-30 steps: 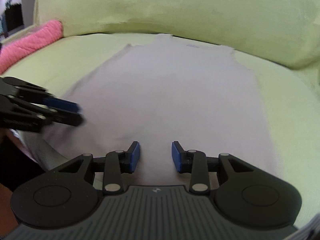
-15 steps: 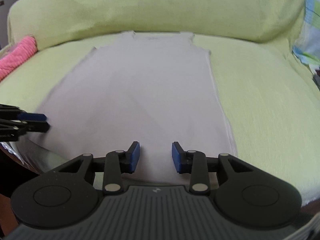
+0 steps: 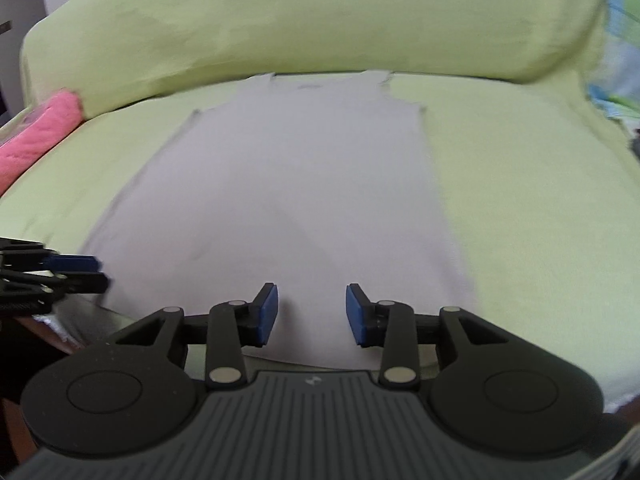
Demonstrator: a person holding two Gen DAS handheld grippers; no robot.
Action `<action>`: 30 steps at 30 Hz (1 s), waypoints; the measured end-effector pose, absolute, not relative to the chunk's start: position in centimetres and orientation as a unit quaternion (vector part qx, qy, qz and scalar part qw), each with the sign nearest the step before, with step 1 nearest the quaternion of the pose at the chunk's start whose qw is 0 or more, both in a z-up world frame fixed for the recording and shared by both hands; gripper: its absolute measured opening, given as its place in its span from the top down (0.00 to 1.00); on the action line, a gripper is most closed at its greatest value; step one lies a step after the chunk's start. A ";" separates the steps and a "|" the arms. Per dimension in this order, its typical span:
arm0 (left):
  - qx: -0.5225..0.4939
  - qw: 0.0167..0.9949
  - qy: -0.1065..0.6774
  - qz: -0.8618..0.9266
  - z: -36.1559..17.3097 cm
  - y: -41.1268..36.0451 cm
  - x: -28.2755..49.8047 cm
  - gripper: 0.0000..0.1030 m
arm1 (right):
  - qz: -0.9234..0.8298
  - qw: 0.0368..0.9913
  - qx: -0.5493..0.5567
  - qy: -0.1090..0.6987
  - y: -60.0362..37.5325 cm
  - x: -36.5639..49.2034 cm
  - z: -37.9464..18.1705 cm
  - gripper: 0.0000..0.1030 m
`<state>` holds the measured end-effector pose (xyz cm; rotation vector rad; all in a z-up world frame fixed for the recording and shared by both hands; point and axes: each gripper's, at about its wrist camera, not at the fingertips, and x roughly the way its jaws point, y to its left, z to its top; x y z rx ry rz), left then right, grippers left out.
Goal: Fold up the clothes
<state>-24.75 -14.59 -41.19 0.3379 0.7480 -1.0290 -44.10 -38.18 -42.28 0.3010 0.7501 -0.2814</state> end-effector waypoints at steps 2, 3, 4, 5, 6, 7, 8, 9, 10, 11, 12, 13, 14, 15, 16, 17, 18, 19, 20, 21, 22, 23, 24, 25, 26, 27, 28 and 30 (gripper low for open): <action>0.159 0.791 0.349 -0.477 -41.1 -14.6 -24.8 0.65 | -0.131 0.907 0.140 0.374 -38.0 -43.5 -42.9 0.68; 0.162 0.789 0.350 -0.479 -41.0 -14.6 -24.6 0.65 | -0.132 0.907 0.138 0.375 -38.1 -43.5 -43.2 0.68; 0.163 0.788 0.351 -0.479 -41.0 -14.5 -24.5 0.65 | -0.133 0.908 0.136 0.373 -38.1 -43.6 -43.2 0.69; 0.163 0.789 0.351 -0.478 -41.0 -14.3 -24.4 0.65 | -0.141 0.908 0.133 0.373 -38.2 -43.7 -43.2 0.69; 0.161 0.789 0.351 -0.477 -41.0 -14.1 -24.3 0.65 | -0.156 0.906 0.129 0.373 -38.3 -43.8 -43.1 0.69; 0.159 0.790 0.352 -0.476 -41.0 -13.9 -24.2 0.65 | -0.167 0.904 0.129 0.373 -38.4 -44.0 -43.1 0.69; 0.158 0.790 0.352 -0.476 -41.1 -13.7 -24.1 0.65 | -0.180 0.900 0.133 0.373 -38.5 -44.2 -43.1 0.69; 0.156 0.791 0.352 -0.476 -41.1 -13.5 -24.0 0.65 | -0.190 0.898 0.136 0.374 -38.6 -44.4 -43.0 0.69; 0.155 0.791 0.352 -0.476 -41.2 -13.3 -24.0 0.65 | -0.193 0.896 0.134 0.376 -38.4 -44.4 -43.0 0.69; 0.155 0.791 0.351 -0.476 -41.2 -13.2 -23.9 0.65 | -0.198 0.895 0.127 0.379 -38.1 -44.4 -42.9 0.69; 0.152 0.792 0.352 -0.475 -41.2 -13.0 -23.8 0.65 | -0.202 0.893 0.121 0.383 -37.8 -44.5 -42.9 0.69; 0.150 0.793 0.354 -0.473 -41.2 -12.8 -23.8 0.65 | -0.204 0.892 0.118 0.386 -37.7 -44.5 -42.9 0.69; 0.148 0.794 0.355 -0.471 -41.2 -12.7 -23.7 0.65 | -0.206 0.891 0.115 0.389 -37.6 -44.6 -42.9 0.68; 0.145 0.796 0.357 -0.468 -41.2 -12.3 -23.6 0.65 | -0.207 0.890 0.113 0.391 -37.5 -44.6 -42.9 0.68; 0.142 0.797 0.359 -0.464 -41.2 -12.1 -23.5 0.65 | -0.208 0.889 0.115 0.391 -37.6 -44.7 -43.0 0.68; 0.139 0.797 0.362 -0.462 -41.2 -11.9 -23.4 0.65 | -0.210 0.888 0.116 0.393 -37.6 -44.8 -42.9 0.68; 0.133 0.798 0.367 -0.459 -41.1 -11.7 -23.2 0.65 | -0.211 0.887 0.117 0.394 -37.6 -44.8 -42.9 0.68; 0.132 0.799 0.369 -0.457 -41.0 -11.7 -23.1 0.65 | -0.213 0.886 0.118 0.394 -37.6 -44.8 -42.8 0.68; 0.130 0.801 0.369 -0.453 -40.8 -11.7 -23.1 0.65 | -0.213 0.886 0.120 0.393 -37.6 -44.9 -42.7 0.68; 0.127 0.804 0.367 -0.450 -40.5 -11.7 -23.1 0.65 | -0.212 0.889 0.122 0.388 -37.5 -44.9 -42.4 0.67; 0.124 0.805 0.365 -0.450 -40.3 -11.7 -23.0 0.64 | -0.206 0.893 0.122 0.382 -37.3 -44.8 -42.1 0.67; 0.124 0.806 0.365 -0.449 -40.2 -11.8 -22.9 0.64 | -0.197 0.897 0.122 0.375 -37.0 -44.6 -41.9 0.67; 0.123 0.808 0.364 -0.447 -40.1 -12.0 -22.8 0.63 | -0.188 0.902 0.123 0.370 -36.7 -44.3 -41.6 0.65; 0.123 0.808 0.366 -0.445 -40.2 -12.1 -22.6 0.63 | -0.182 0.903 0.123 0.369 -36.6 -44.1 -41.6 0.64; 0.124 0.808 0.368 -0.443 -40.3 -12.3 -22.4 0.63 | -0.171 0.906 0.123 0.368 -36.3 -43.6 -41.6 0.63; 0.127 0.807 0.372 -0.440 -40.6 -12.5 -22.2 0.63 | -0.163 0.907 0.121 0.368 -36.1 -43.1 -41.6 0.63; 0.131 0.807 0.373 -0.439 -40.7 -12.6 -22.2 0.63 | -0.158 0.908 0.119 0.370 -35.9 -42.7 -41.7 0.63; 0.142 0.807 0.369 -0.438 -40.9 -12.8 -22.4 0.62 | -0.146 0.908 0.115 0.375 -35.6 -42.1 -42.0 0.63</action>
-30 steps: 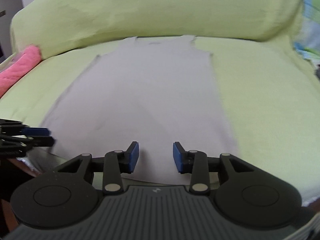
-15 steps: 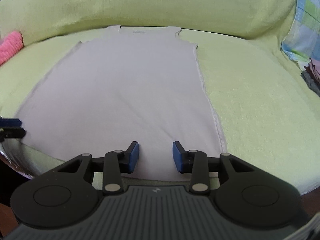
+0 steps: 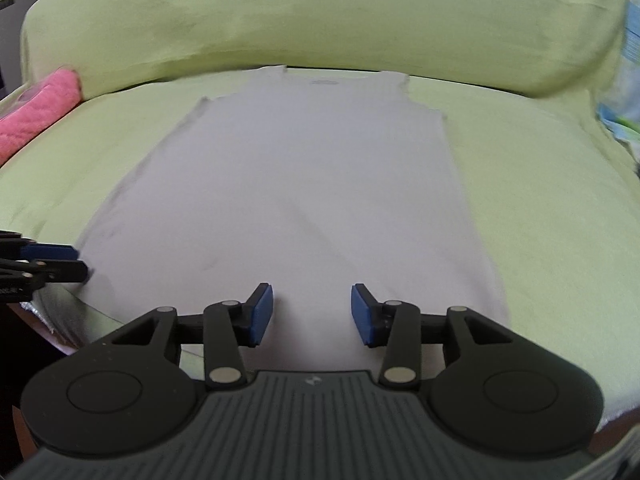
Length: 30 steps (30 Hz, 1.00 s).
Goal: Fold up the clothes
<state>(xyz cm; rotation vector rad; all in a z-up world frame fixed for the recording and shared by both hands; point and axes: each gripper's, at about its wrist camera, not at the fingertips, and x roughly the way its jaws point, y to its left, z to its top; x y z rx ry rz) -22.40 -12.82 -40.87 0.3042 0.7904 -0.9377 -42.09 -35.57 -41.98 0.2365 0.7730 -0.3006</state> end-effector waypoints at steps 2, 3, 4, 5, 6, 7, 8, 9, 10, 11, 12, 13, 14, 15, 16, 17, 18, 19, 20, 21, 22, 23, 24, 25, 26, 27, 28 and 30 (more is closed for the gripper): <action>0.148 0.807 0.367 -0.438 -41.0 -12.9 -22.6 0.59 | -0.142 0.906 0.111 0.382 -35.5 -41.9 -42.4 0.63; 0.148 0.806 0.368 -0.439 -41.0 -13.0 -22.6 0.59 | -0.142 0.905 0.109 0.386 -35.5 -41.9 -42.6 0.63; 0.148 0.806 0.368 -0.439 -41.0 -13.0 -22.6 0.59 | -0.145 0.904 0.108 0.387 -35.7 -42.0 -42.8 0.63; 0.148 0.806 0.368 -0.440 -41.0 -12.9 -22.6 0.59 | -0.149 0.904 0.105 0.387 -35.9 -42.3 -42.9 0.63; 0.148 0.805 0.369 -0.440 -41.0 -12.9 -22.6 0.59 | -0.154 0.903 0.103 0.387 -36.1 -42.5 -43.0 0.63; 0.148 0.805 0.369 -0.440 -41.0 -12.9 -22.6 0.59 | -0.162 0.902 0.103 0.386 -36.4 -42.7 -43.0 0.63; 0.148 0.805 0.369 -0.440 -40.9 -12.9 -22.6 0.59 | -0.172 0.900 0.109 0.385 -36.8 -42.9 -43.0 0.63; 0.149 0.805 0.369 -0.439 -40.9 -12.9 -22.6 0.59 | -0.177 0.899 0.117 0.383 -37.0 -43.0 -43.0 0.63; 0.149 0.806 0.369 -0.439 -40.9 -12.9 -22.7 0.59 | -0.178 0.899 0.119 0.382 -37.1 -43.0 -42.9 0.63; 0.149 0.806 0.369 -0.437 -40.8 -12.9 -22.7 0.59 | -0.177 0.900 0.119 0.379 -37.0 -43.1 -42.6 0.63; 0.148 0.807 0.370 -0.436 -40.8 -12.9 -22.7 0.59 | -0.174 0.902 0.117 0.376 -36.8 -43.1 -42.4 0.63; 0.148 0.807 0.370 -0.435 -40.7 -13.0 -22.8 0.58 | -0.171 0.904 0.116 0.374 -36.7 -43.1 -42.2 0.63; 0.148 0.807 0.370 -0.435 -40.7 -13.0 -22.8 0.58 | -0.167 0.905 0.115 0.373 -36.5 -43.1 -42.1 0.63; 0.149 0.807 0.370 -0.435 -40.6 -13.1 -22.8 0.58 | -0.165 0.906 0.115 0.372 -36.3 -43.0 -42.1 0.63; 0.148 0.808 0.370 -0.435 -40.6 -13.1 -22.8 0.58 | -0.163 0.906 0.115 0.372 -36.2 -43.0 -42.1 0.63; 0.148 0.808 0.370 -0.435 -40.6 -13.1 -22.9 0.58 | -0.161 0.906 0.115 0.373 -36.1 -42.8 -42.2 0.62; 0.148 0.808 0.370 -0.435 -40.5 -13.1 -22.9 0.58 | -0.159 0.906 0.114 0.375 -36.0 -42.7 -42.3 0.61; 0.149 0.807 0.370 -0.435 -40.5 -13.1 -22.9 0.58 | -0.159 0.905 0.114 0.378 -36.0 -42.6 -42.6 0.61; 0.149 0.807 0.369 -0.435 -40.5 -13.1 -22.9 0.58 | -0.158 0.903 0.115 0.383 -36.1 -42.6 -42.9 0.61; 0.149 0.807 0.369 -0.436 -40.5 -13.2 -22.9 0.58 | -0.157 0.903 0.115 0.384 -36.1 -42.6 -43.1 0.61; 0.148 0.807 0.370 -0.436 -40.5 -13.1 -22.8 0.58 | -0.158 0.902 0.114 0.385 -36.2 -42.7 -43.3 0.61; 0.146 0.807 0.370 -0.436 -40.5 -13.1 -22.8 0.58 | -0.162 0.902 0.110 0.385 -36.3 -42.8 -43.3 0.61; 0.144 0.808 0.370 -0.436 -40.4 -13.0 -22.7 0.58 | -0.168 0.901 0.108 0.384 -36.5 -42.9 -43.3 0.61; 0.142 0.808 0.369 -0.437 -40.4 -12.9 -22.7 0.58 | -0.175 0.900 0.109 0.384 -36.7 -43.1 -43.2 0.61; 0.141 0.809 0.366 -0.438 -40.2 -12.7 -22.7 0.58 | -0.181 0.900 0.111 0.382 -36.9 -43.3 -43.1 0.61; 0.140 0.809 0.364 -0.440 -40.1 -12.5 -22.7 0.58 | -0.182 0.902 0.114 0.375 -37.1 -43.7 -42.7 0.61; 0.139 0.809 0.362 -0.441 -39.9 -12.2 -22.7 0.58 | -0.178 0.906 0.109 0.368 -37.1 -44.2 -42.3 0.61; 0.136 0.809 0.362 -0.444 -39.7 -11.7 -22.5 0.57 | -0.172 0.911 0.090 0.363 -36.9 -44.8 -41.7 0.60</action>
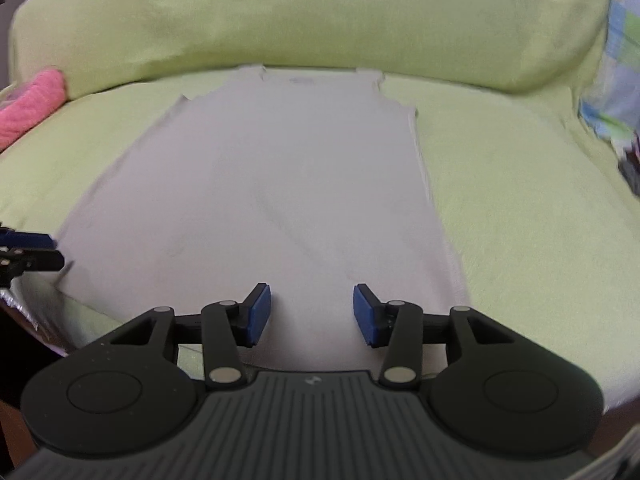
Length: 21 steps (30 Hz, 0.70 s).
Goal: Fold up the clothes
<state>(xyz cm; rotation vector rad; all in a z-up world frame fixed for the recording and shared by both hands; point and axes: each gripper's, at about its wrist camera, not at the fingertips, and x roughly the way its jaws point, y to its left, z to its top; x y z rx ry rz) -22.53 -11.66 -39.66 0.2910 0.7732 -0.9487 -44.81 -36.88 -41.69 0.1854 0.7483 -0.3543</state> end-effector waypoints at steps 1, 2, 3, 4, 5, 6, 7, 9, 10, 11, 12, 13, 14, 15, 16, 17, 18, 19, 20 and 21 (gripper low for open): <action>0.135 0.808 0.362 -0.445 -39.6 -11.4 -22.4 0.57 | -0.171 0.913 0.080 0.362 -36.8 -45.1 -41.5 0.59; 0.134 0.808 0.362 -0.445 -39.5 -11.3 -22.3 0.57 | -0.169 0.915 0.062 0.361 -36.8 -45.7 -41.3 0.57; 0.133 0.808 0.364 -0.444 -39.5 -11.0 -22.1 0.57 | -0.168 0.915 0.048 0.363 -36.9 -46.2 -41.2 0.56; 0.135 0.809 0.363 -0.442 -39.5 -11.0 -21.9 0.57 | -0.168 0.915 0.040 0.364 -37.0 -46.5 -41.2 0.56; 0.137 0.811 0.362 -0.440 -39.6 -10.9 -21.7 0.57 | -0.169 0.914 0.035 0.367 -37.2 -47.1 -41.2 0.55; 0.139 0.812 0.361 -0.438 -39.6 -10.8 -21.6 0.57 | -0.170 0.913 0.035 0.369 -37.5 -47.5 -41.2 0.55; 0.141 0.812 0.361 -0.437 -39.7 -10.9 -21.5 0.57 | -0.171 0.912 0.036 0.370 -37.7 -47.8 -41.3 0.54; 0.144 0.810 0.364 -0.437 -40.0 -11.1 -21.3 0.54 | -0.171 0.910 0.036 0.376 -38.2 -48.3 -41.6 0.53; 0.146 0.808 0.364 -0.439 -40.1 -11.3 -21.3 0.52 | -0.170 0.909 0.033 0.379 -38.3 -48.4 -41.8 0.53; 0.152 0.806 0.366 -0.441 -40.2 -11.5 -21.3 0.52 | -0.170 0.908 0.031 0.382 -38.3 -48.4 -41.9 0.52; 0.158 0.803 0.367 -0.443 -40.4 -11.7 -21.3 0.52 | -0.170 0.907 0.029 0.385 -38.4 -48.4 -42.1 0.51; 0.167 0.802 0.365 -0.443 -40.5 -12.0 -21.4 0.52 | -0.170 0.904 0.029 0.390 -38.5 -48.4 -42.3 0.50; 0.174 0.800 0.364 -0.444 -40.7 -12.1 -21.5 0.52 | -0.172 0.900 0.031 0.399 -38.8 -48.4 -42.7 0.49; 0.178 0.800 0.361 -0.445 -40.7 -12.2 -21.7 0.51 | -0.174 0.897 0.035 0.404 -39.1 -48.5 -43.0 0.49; 0.180 0.800 0.359 -0.445 -40.7 -12.2 -21.8 0.51 | -0.175 0.897 0.041 0.403 -39.3 -48.6 -43.1 0.49; 0.181 0.800 0.357 -0.446 -40.5 -12.3 -21.9 0.51 | -0.177 0.898 0.052 0.398 -39.7 -48.8 -43.1 0.49; 0.177 0.802 0.352 -0.449 -40.2 -12.2 -22.1 0.51 | -0.178 0.901 0.060 0.390 -39.8 -49.1 -42.9 0.49; 0.173 0.803 0.348 -0.451 -39.9 -12.2 -22.2 0.51 | -0.178 0.905 0.070 0.379 -40.0 -49.4 -42.6 0.49; 0.170 0.804 0.345 -0.455 -39.7 -12.2 -22.3 0.51 | -0.177 0.910 0.078 0.366 -40.2 -49.5 -42.2 0.49; 0.164 0.803 0.339 -0.462 -39.4 -12.4 -22.4 0.51 | -0.176 0.912 0.079 0.362 -40.2 -49.3 -42.1 0.49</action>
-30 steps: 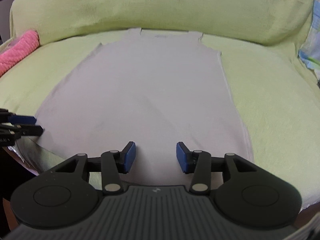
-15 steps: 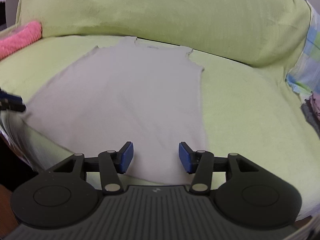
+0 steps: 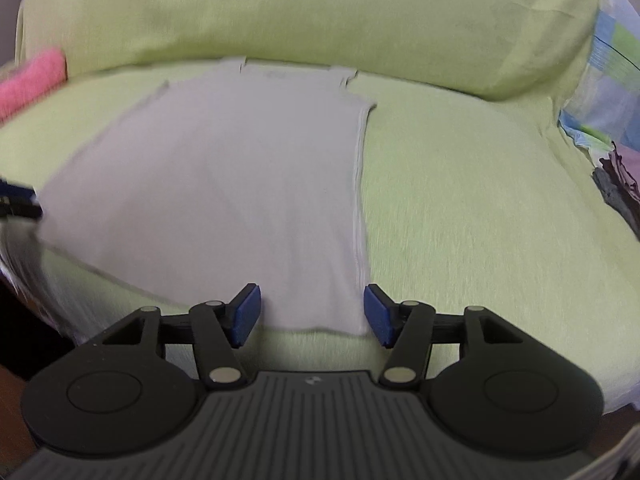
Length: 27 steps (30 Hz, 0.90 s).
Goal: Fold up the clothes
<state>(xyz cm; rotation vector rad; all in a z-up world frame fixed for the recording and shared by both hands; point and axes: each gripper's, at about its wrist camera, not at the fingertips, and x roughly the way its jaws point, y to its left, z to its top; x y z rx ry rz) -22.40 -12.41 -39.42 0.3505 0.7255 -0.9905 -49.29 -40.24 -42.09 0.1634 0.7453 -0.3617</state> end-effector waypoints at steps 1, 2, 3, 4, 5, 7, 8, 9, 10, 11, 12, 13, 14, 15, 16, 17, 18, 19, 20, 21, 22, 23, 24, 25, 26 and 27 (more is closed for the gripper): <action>0.160 0.802 0.336 -0.468 -39.3 -12.6 -22.4 0.51 | -0.173 0.914 0.081 0.358 -40.3 -49.0 -42.0 0.49; 0.159 0.800 0.334 -0.472 -39.1 -12.8 -22.5 0.51 | -0.168 0.916 0.086 0.355 -40.4 -48.6 -41.9 0.49; 0.157 0.798 0.331 -0.479 -39.0 -13.3 -22.6 0.51 | -0.163 0.917 0.092 0.353 -40.5 -48.1 -41.8 0.49; 0.156 0.796 0.328 -0.484 -38.9 -13.7 -22.6 0.51 | -0.159 0.918 0.096 0.350 -40.6 -47.7 -41.9 0.49; 0.154 0.794 0.326 -0.490 -38.9 -14.0 -22.6 0.51 | -0.153 0.920 0.100 0.347 -40.7 -47.1 -41.9 0.49; 0.150 0.789 0.325 -0.500 -39.0 -14.7 -22.4 0.51 | -0.145 0.923 0.098 0.343 -40.8 -46.1 -42.1 0.49; 0.151 0.787 0.327 -0.501 -39.2 -15.0 -22.3 0.51 | -0.142 0.924 0.096 0.342 -40.9 -45.6 -42.2 0.49; 0.153 0.785 0.330 -0.502 -39.5 -15.5 -22.0 0.51 | -0.139 0.925 0.093 0.341 -40.9 -45.2 -42.3 0.49; 0.153 0.783 0.335 -0.501 -39.8 -15.8 -21.8 0.51 | -0.137 0.925 0.090 0.343 -41.0 -44.8 -42.5 0.49; 0.153 0.782 0.339 -0.501 -40.1 -15.8 -21.7 0.51 | -0.136 0.924 0.086 0.348 -41.1 -44.3 -42.8 0.49; 0.154 0.781 0.340 -0.501 -40.2 -15.7 -21.7 0.51 | -0.137 0.922 0.084 0.353 -41.2 -44.1 -43.1 0.49; 0.155 0.780 0.341 -0.501 -40.3 -15.5 -21.6 0.51 | -0.140 0.919 0.082 0.359 -41.4 -43.9 -43.4 0.49; 0.156 0.780 0.342 -0.501 -40.5 -15.4 -21.5 0.51 | -0.146 0.917 0.078 0.363 -41.7 -44.0 -43.7 0.49; 0.156 0.779 0.342 -0.501 -40.6 -15.3 -21.4 0.51 | -0.149 0.916 0.075 0.364 -42.0 -44.2 -43.8 0.49; 0.156 0.779 0.343 -0.501 -40.6 -15.2 -21.3 0.51 | -0.154 0.915 0.076 0.364 -42.3 -44.5 -43.8 0.49; 0.156 0.780 0.344 -0.500 -40.5 -15.1 -21.3 0.51 | -0.161 0.914 0.079 0.364 -42.8 -44.9 -43.9 0.52; 0.153 0.780 0.346 -0.499 -40.3 -15.0 -21.1 0.51 | -0.162 0.914 0.083 0.363 -43.1 -45.2 -43.8 0.55; 0.151 0.781 0.346 -0.498 -40.1 -14.9 -21.0 0.51 | -0.166 0.912 0.086 0.364 -43.3 -45.4 -43.7 0.54; 0.151 0.782 0.342 -0.499 -39.8 -15.0 -21.0 0.51 | -0.176 0.909 0.088 0.367 -43.5 -45.6 -43.6 0.54; 0.151 0.783 0.337 -0.501 -39.5 -15.0 -20.9 0.51 | -0.183 0.907 0.091 0.369 -43.7 -45.6 -43.4 0.54; 0.151 0.783 0.332 -0.504 -39.2 -15.2 -20.9 0.51 | -0.183 0.908 0.096 0.365 -43.7 -45.7 -43.1 0.54; 0.151 0.782 0.328 -0.507 -38.8 -15.4 -20.8 0.51 | -0.182 0.910 0.102 0.359 -43.8 -45.8 -42.5 0.54; 0.151 0.781 0.322 -0.513 -38.4 -15.9 -20.7 0.51 | -0.179 0.912 0.102 0.354 -43.7 -45.6 -42.0 0.54; 0.151 0.780 0.317 -0.519 -37.9 -16.4 -20.5 0.51 | -0.177 0.914 0.099 0.351 -43.7 -45.3 -41.6 0.54; 0.155 0.777 0.312 -0.524 -37.6 -17.0 -20.4 0.50 | -0.173 0.917 0.097 0.345 -43.6 -44.8 -41.1 0.54; 0.159 0.774 0.307 -0.530 -37.3 -17.7 -20.2 0.50 | -0.170 0.920 0.096 0.341 -43.6 -44.4 -40.7 0.54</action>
